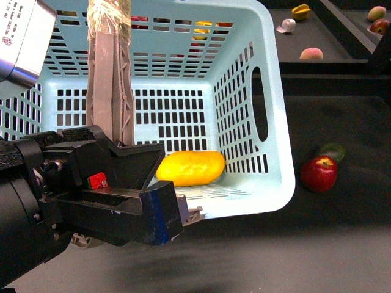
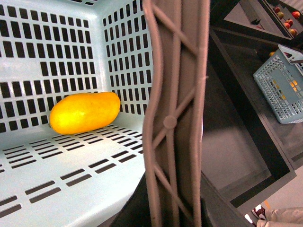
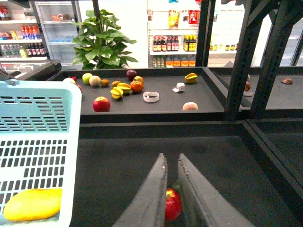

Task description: Pick mango with right arm and hold basket with left

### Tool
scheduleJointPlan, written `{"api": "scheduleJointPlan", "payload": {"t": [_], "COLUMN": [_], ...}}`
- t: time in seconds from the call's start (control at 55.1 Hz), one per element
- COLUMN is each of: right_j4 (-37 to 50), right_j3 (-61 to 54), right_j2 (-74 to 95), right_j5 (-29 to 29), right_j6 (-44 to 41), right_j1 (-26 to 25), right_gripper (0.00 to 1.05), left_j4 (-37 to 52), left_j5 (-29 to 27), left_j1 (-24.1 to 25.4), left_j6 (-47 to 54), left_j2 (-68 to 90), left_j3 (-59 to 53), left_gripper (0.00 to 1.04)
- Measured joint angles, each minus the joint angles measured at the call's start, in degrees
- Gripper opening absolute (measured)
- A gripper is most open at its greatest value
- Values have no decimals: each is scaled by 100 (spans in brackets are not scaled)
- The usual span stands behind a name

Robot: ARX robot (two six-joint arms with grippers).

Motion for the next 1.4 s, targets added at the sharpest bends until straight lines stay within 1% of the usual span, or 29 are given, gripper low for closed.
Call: {"api": "scheduleJointPlan", "payload": {"t": [0.018, 0.036, 0.127, 0.272, 0.291, 0.345, 0.381, 0.472, 0.563, 0.581, 0.618, 0.763, 0.999, 1.035, 1.108, 1.235, 1.399], "right_j4": [0, 0, 0, 0, 0, 0, 0, 0, 0, 0, 0, 0, 0, 0, 0, 0, 0], "right_j3": [0, 0, 0, 0, 0, 0, 0, 0, 0, 0, 0, 0, 0, 0, 0, 0, 0], "right_j2": [0, 0, 0, 0, 0, 0, 0, 0, 0, -2, -4, -7, -7, -7, -7, -7, -7], "right_j5": [0, 0, 0, 0, 0, 0, 0, -2, -2, -4, -2, 0, -2, 0, 0, 0, -2], "right_j6": [0, 0, 0, 0, 0, 0, 2, 0, 0, 0, 0, 0, 2, 2, 2, 0, 2], "right_j1": [0, 0, 0, 0, 0, 0, 0, 0, 0, 0, 0, 0, 0, 0, 0, 0, 0], "right_gripper": [29, 30, 46, 82, 83, 94, 99, 96, 97, 97, 97, 97, 97, 97, 97, 97, 97], "left_j4": [0, 0, 0, 0, 0, 0, 0, 2, 87, 31, -98, -186, -439, -590, -817, -973, -1202], "left_j5": [-2, -2, -2, -2, -2, 0, 0, -22, -461, -509, -608, -785, -1082, -1248, -1604, -2162, -2791], "left_j1": [0, 0, 0, 0, 0, 0, 0, 0, -7, 24, 72, 258, 673, 846, 1078, 1379, 1687], "left_j6": [2, 2, 2, 2, 2, 2, 2, 9, 494, 693, 785, 391, -1027, -1598, -2376, -3491, -4566], "left_j2": [0, 0, 0, 0, 0, 0, 0, 0, 227, 332, 446, 767, 1335, 1556, 1847, 2201, 2538], "left_j3": [0, 0, 0, 0, 0, 0, 0, 0, 72, 164, 321, 726, 1620, 1878, 2157, 2363, 2677], "left_gripper": [6, 6, 6, 6, 6, 6, 6, 6, 6, 6, 6, 6, 6, 6, 6, 6, 6]}}
